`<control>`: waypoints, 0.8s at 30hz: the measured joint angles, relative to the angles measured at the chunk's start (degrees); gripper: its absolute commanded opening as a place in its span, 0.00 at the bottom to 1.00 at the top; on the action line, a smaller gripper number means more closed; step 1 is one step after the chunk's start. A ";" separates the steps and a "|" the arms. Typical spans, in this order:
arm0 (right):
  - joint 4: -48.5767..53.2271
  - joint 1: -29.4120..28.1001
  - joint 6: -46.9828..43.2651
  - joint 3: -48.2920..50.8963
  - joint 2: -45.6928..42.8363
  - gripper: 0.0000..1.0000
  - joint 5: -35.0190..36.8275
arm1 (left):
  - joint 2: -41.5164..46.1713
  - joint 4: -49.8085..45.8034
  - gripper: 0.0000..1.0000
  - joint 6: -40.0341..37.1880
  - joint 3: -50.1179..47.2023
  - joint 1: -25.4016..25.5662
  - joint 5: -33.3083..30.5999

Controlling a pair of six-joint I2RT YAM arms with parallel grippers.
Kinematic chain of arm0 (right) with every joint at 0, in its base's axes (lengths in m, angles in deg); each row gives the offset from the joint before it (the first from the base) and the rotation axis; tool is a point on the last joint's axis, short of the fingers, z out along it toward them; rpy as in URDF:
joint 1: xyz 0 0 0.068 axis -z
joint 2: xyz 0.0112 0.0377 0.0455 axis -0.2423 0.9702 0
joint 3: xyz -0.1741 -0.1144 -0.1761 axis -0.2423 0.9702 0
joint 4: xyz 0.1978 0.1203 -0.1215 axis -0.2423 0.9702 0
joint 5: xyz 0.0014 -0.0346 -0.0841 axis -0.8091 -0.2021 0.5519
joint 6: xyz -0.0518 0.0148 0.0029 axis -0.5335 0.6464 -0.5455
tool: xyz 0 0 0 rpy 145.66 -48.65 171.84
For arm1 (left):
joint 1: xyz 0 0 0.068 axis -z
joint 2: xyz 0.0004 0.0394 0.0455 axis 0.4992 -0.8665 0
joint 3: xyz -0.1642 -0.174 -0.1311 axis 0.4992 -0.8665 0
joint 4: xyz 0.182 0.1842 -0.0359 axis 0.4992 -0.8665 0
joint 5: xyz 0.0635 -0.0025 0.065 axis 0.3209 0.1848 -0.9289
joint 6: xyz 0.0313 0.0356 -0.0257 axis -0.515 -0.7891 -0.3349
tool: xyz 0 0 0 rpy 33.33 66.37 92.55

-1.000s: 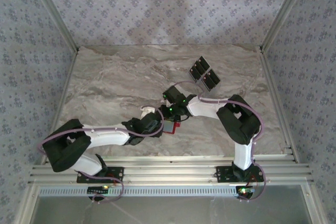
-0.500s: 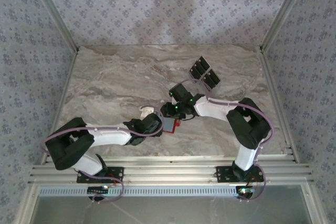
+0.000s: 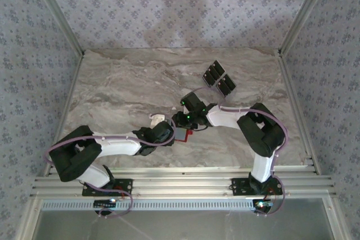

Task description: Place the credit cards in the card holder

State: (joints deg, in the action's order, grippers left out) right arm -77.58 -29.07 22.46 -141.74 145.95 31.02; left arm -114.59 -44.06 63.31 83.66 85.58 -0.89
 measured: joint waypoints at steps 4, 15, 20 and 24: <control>-1.07 0.00 0.37 0.02 0.20 0.46 -0.68 | 1.22 -0.90 1.00 -0.04 0.00 0.00 0.72; -3.26 0.00 1.51 0.55 0.22 0.45 -1.90 | 12.76 -5.20 1.00 -0.15 -0.35 -0.02 0.15; -3.30 -0.31 2.29 0.50 0.20 0.45 -2.29 | 17.42 -7.91 1.00 0.07 -1.62 -0.09 -1.55; -1.42 -1.46 2.29 -1.86 0.22 0.46 -2.32 | 20.63 -10.08 1.00 0.48 -2.82 -0.55 -2.54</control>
State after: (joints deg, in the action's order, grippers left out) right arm -79.00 -30.53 24.76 -143.60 146.17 28.70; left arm -93.95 -54.13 63.79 80.84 85.04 -3.43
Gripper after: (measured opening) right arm 0.454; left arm 0.997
